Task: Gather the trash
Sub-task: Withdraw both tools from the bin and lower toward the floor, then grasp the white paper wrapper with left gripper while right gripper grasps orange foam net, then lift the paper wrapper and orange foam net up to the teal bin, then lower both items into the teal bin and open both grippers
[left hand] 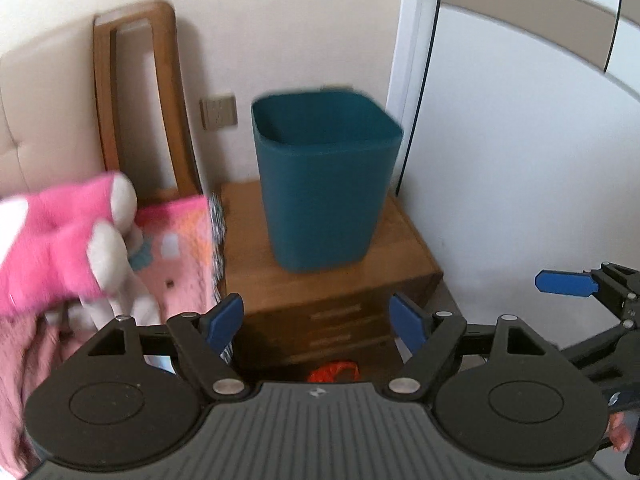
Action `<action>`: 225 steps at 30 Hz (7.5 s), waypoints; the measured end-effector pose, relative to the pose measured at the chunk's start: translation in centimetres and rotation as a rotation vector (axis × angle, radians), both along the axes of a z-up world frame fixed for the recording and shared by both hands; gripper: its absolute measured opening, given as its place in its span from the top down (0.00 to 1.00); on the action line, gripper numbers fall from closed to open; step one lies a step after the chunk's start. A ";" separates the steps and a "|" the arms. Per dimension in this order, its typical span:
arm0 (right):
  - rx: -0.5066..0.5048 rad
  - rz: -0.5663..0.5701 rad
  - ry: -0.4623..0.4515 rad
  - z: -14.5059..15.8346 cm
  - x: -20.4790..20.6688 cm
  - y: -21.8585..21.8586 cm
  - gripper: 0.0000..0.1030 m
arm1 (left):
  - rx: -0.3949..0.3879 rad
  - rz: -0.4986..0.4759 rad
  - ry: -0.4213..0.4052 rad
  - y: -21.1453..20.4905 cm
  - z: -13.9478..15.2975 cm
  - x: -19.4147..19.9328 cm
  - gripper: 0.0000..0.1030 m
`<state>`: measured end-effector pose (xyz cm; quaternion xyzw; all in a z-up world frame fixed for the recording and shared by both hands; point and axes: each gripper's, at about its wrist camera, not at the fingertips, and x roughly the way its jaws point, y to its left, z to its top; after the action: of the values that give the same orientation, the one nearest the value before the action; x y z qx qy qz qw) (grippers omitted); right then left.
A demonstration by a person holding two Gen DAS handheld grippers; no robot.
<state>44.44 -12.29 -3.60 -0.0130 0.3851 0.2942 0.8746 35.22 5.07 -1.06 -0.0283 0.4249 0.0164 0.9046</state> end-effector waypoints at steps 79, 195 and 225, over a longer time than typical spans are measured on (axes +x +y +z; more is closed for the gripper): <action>-0.398 0.672 0.517 -69.8 -5.2 1.5 0.42 | -0.015 -0.075 0.790 -6.8 -77.6 -0.1 0.66; -0.193 -0.162 0.065 -4.0 28.5 10.6 0.84 | -0.020 0.029 0.234 5.2 -6.5 34.6 0.66; -0.092 -0.028 0.029 -0.6 22.9 7.3 0.54 | -0.024 0.000 0.134 4.0 -2.9 29.6 0.43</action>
<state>67.38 -5.02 -4.17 -0.0434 0.4112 0.2644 0.8713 64.85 9.09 -3.96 -0.0382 0.4847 0.0132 0.8738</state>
